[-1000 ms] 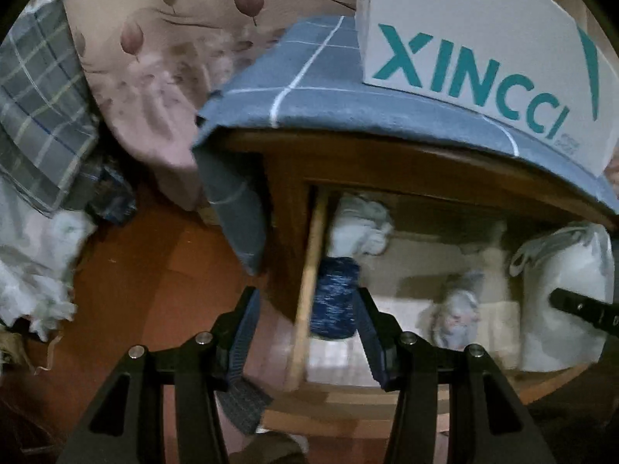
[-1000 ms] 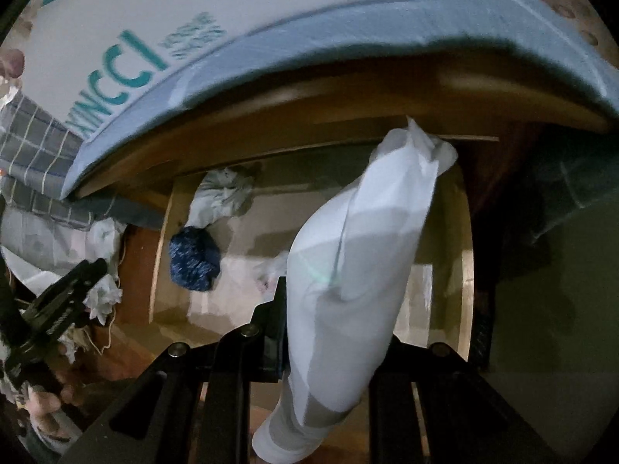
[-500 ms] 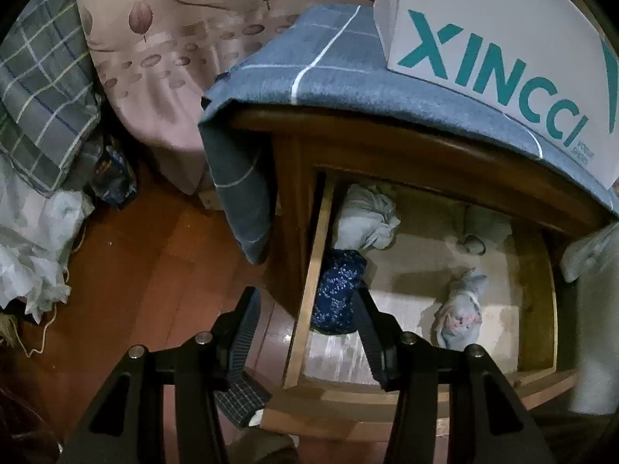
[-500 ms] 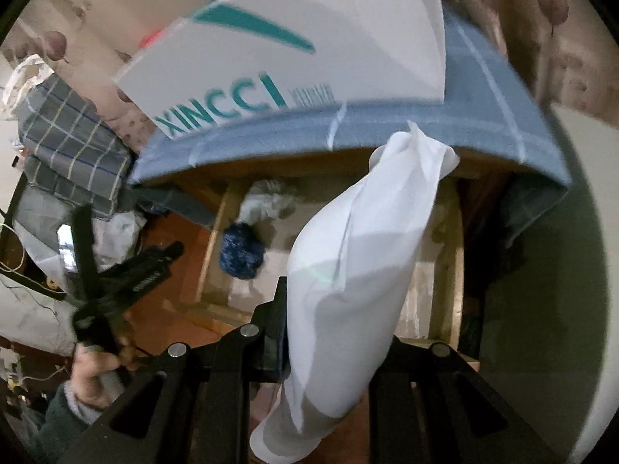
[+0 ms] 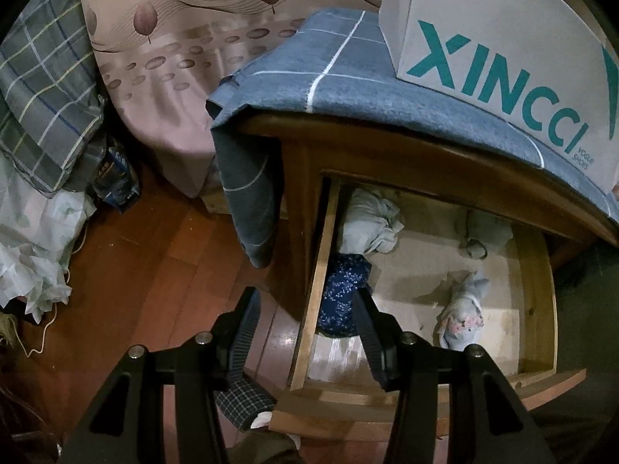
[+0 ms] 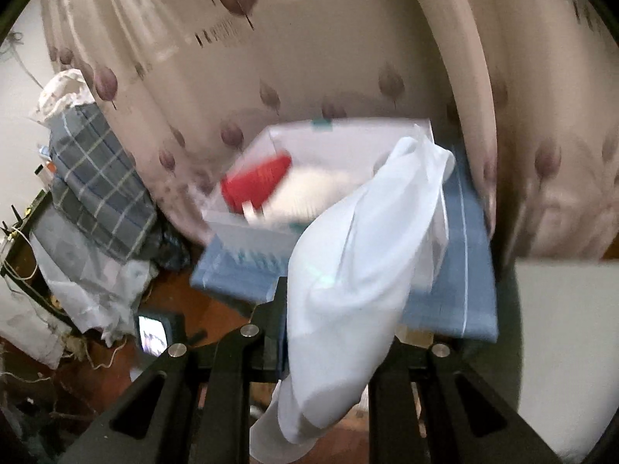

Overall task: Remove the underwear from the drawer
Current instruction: 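Carry the white cloth with the right tool and release it into the white box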

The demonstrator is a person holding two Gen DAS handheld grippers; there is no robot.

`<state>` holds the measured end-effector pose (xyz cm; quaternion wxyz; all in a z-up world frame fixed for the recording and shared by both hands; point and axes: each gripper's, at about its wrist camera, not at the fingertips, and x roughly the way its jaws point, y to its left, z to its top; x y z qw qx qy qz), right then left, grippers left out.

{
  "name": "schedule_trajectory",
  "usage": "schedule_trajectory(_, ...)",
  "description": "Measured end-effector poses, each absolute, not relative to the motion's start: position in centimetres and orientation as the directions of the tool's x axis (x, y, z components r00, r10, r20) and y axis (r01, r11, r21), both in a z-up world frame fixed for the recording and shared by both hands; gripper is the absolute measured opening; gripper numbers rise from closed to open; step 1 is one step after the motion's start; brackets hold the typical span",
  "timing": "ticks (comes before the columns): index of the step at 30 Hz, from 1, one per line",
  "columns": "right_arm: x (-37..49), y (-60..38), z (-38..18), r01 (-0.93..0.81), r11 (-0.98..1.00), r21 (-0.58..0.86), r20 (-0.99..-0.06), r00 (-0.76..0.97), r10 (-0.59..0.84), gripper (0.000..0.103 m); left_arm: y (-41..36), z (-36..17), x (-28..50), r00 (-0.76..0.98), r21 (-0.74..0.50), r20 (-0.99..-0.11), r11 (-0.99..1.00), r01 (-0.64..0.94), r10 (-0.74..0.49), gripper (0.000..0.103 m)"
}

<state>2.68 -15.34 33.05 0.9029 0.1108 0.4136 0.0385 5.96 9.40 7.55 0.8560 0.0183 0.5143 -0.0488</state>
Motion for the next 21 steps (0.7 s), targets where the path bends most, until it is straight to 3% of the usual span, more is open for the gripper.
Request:
schedule_trajectory(8,10.5,-14.2,36.7,-0.001,0.985,0.174,-0.712,0.691,0.126,0.017,9.8,7.6,6.0,0.471,-0.015,-0.881,0.996,0.089,-0.056,0.051)
schedule_trajectory(21,20.3,-14.2,29.2,0.029,0.986,0.165,-0.793,0.598,0.115,0.017,10.5,7.9,6.3,0.492,0.011,-0.870,0.998,0.064,-0.022,0.051)
